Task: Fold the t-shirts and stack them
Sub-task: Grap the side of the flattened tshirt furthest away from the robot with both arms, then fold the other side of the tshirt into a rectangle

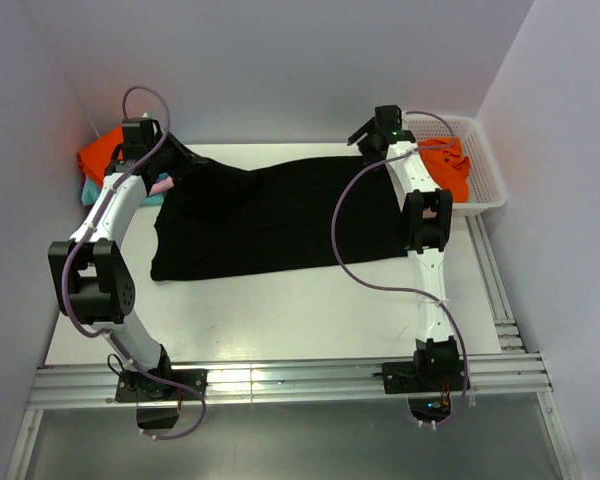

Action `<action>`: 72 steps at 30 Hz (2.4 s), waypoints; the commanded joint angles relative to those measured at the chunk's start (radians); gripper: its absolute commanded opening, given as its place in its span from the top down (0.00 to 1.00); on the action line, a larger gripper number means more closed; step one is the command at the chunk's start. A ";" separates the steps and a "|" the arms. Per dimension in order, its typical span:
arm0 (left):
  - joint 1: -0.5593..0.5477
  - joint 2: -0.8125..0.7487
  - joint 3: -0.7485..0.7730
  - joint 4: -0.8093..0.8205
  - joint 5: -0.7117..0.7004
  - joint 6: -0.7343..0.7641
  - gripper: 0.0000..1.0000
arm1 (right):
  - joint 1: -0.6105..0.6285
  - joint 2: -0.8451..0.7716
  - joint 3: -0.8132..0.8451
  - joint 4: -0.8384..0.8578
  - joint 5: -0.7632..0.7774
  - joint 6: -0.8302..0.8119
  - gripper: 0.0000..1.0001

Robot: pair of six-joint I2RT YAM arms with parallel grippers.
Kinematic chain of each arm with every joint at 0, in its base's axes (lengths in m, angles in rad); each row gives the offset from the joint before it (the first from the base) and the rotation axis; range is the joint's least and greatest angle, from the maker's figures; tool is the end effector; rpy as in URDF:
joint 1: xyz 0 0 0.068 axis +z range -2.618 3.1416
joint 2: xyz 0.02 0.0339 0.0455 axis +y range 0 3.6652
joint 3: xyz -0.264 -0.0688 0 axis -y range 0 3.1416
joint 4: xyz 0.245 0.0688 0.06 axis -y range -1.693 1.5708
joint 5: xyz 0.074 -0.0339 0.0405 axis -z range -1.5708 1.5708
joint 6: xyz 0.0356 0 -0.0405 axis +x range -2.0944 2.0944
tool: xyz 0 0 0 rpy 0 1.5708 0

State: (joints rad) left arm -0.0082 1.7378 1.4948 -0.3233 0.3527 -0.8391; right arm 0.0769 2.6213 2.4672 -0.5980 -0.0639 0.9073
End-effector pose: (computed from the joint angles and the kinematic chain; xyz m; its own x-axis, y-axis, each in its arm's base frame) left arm 0.4066 -0.0156 0.3155 -0.5811 -0.6935 -0.4259 -0.1993 0.6287 -0.7517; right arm 0.5785 0.0469 0.1916 -0.5165 0.7488 -0.4154 0.4608 0.6519 0.6022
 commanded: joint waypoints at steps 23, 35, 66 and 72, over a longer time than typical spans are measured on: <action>0.001 -0.188 -0.059 -0.025 0.038 0.055 1.00 | 0.000 0.045 -0.011 -0.014 0.092 0.056 0.19; -0.001 -0.282 -0.171 -0.036 0.039 0.094 1.00 | 0.001 0.048 -0.033 0.009 0.087 0.077 0.20; 0.001 -0.343 -0.239 -0.063 -0.009 0.121 1.00 | -0.019 -0.020 -0.132 -0.006 0.068 0.035 1.00; 0.001 -0.336 -0.211 -0.066 -0.020 0.124 1.00 | -0.026 -0.067 -0.154 -0.026 0.068 0.007 1.00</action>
State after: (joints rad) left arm -0.0082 1.4284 1.2530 -0.4164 0.3458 -0.7395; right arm 0.0780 2.6183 2.3463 -0.5541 0.0055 0.9138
